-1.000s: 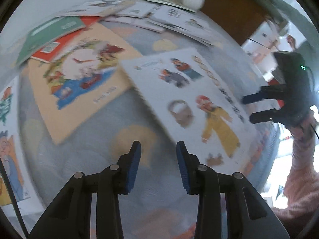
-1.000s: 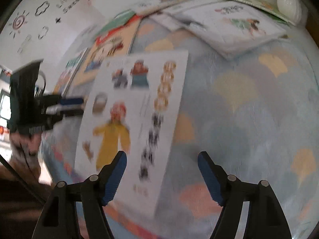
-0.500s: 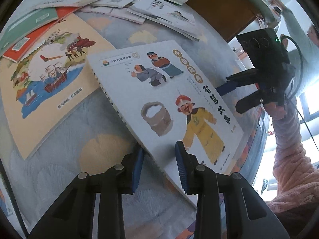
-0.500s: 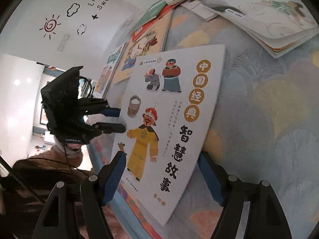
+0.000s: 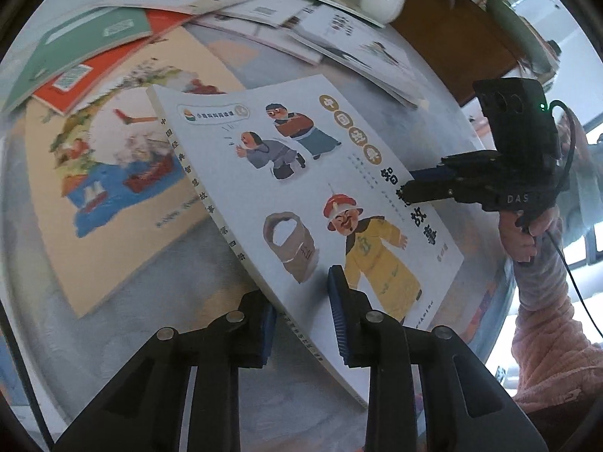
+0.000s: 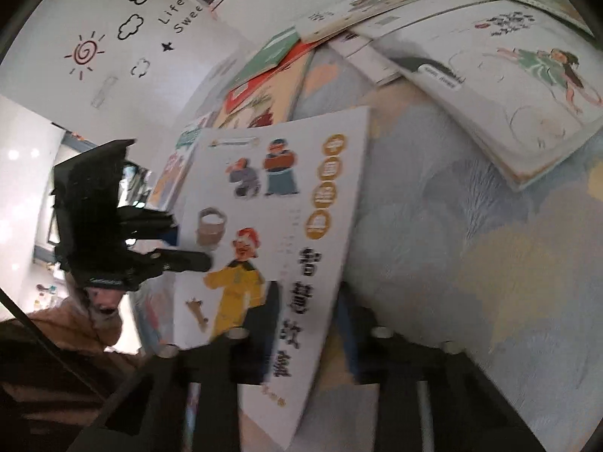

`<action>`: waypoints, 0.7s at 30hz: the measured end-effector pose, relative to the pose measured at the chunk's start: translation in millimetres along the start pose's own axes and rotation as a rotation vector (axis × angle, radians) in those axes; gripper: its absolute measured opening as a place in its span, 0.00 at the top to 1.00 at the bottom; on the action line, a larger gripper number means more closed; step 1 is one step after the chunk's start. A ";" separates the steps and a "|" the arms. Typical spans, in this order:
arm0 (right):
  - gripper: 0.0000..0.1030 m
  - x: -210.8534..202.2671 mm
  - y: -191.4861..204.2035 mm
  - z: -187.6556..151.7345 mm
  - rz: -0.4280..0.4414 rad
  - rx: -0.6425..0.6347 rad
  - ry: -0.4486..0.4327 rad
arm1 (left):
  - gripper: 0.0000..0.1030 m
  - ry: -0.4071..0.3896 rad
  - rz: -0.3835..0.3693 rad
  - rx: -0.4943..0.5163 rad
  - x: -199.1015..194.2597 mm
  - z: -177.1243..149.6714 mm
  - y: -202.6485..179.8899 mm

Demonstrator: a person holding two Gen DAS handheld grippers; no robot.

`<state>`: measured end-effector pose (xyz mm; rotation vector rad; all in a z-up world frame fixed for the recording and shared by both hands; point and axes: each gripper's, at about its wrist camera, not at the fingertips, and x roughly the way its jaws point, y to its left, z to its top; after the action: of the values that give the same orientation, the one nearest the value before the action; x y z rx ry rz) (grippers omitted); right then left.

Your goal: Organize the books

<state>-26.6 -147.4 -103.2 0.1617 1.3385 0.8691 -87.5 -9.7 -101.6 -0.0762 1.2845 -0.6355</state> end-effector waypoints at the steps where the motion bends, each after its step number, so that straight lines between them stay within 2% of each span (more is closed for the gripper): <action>1: 0.83 2.4 2.8 1.4 -0.008 -0.004 -0.003 | 0.73 -0.003 0.011 -0.002 -1.5 0.3 1.6; 5: 0.82 9.8 18.1 1.2 -0.054 -0.037 0.001 | 0.73 -0.014 0.081 -0.009 -11.6 -1.6 9.1; 7: 0.82 12.8 19.5 2.2 -0.034 -0.025 0.001 | 0.73 -0.025 0.098 -0.013 -16.8 -1.7 15.5; 13: 0.82 29.2 27.3 6.5 0.049 -0.044 0.031 | 0.69 -0.050 0.101 -0.075 -27.0 -5.1 50.0; 15: 0.79 32.7 27.1 10.7 0.088 -0.075 0.041 | 0.69 -0.053 0.081 -0.078 -28.3 -6.1 56.4; 17: 0.78 38.3 20.3 18.3 0.157 -0.056 0.055 | 0.68 -0.057 0.073 -0.072 -28.1 -7.5 57.0; 19: 0.78 49.7 11.7 26.0 0.249 -0.009 0.069 | 0.67 -0.061 0.096 -0.061 -26.8 -7.4 51.6; 21: 0.84 55.2 16.1 31.5 0.248 -0.019 0.059 | 0.67 -0.062 0.100 -0.073 -25.9 -6.6 49.1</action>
<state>-7.1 -90.1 -128.5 0.2933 1.3833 1.1019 -77.6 45.3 -100.6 -0.0902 1.2435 -0.4967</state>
